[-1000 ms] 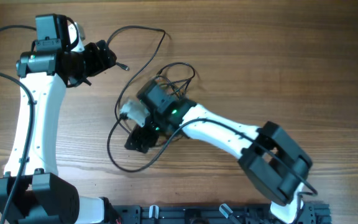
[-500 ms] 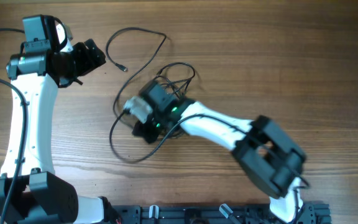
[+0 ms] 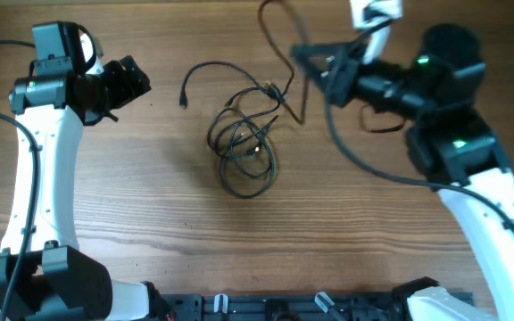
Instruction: Untangle cables
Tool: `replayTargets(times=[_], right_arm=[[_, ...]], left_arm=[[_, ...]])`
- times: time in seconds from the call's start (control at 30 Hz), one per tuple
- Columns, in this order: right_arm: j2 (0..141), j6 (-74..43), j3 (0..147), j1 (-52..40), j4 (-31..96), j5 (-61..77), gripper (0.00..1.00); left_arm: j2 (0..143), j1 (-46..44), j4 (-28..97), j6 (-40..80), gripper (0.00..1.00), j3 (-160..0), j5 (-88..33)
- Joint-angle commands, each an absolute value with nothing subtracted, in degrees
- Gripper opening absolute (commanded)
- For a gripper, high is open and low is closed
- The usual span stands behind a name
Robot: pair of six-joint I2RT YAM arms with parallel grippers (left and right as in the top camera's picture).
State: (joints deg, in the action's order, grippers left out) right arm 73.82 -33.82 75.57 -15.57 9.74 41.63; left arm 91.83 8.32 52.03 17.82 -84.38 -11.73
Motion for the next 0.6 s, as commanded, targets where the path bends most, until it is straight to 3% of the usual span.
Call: replayTargets(times=[0.0,0.13,0.33,0.57], right_arm=[[72.44,-31.31,76.64,-6.09,8.78,38.35,0.04],[72.55,-22.41,82.65,8.21,12.34,23.97,0.04],[78.39,-16.21,102.74,29.56,29.28,13.17,0.06],[85.69,-14.79,103.50,34.98,39.07,-8.73,0.04]], left_arm=[[91.85,8.54,51.92,17.17,0.92,-84.38,-10.83],[91.85,8.54,51.88,17.17,0.93,-84.38,-10.83],[91.85,8.49,51.90,17.34,0.93,-84.38,-10.85],[91.85,8.49,51.88,17.47,0.92,-84.38,-10.85]])
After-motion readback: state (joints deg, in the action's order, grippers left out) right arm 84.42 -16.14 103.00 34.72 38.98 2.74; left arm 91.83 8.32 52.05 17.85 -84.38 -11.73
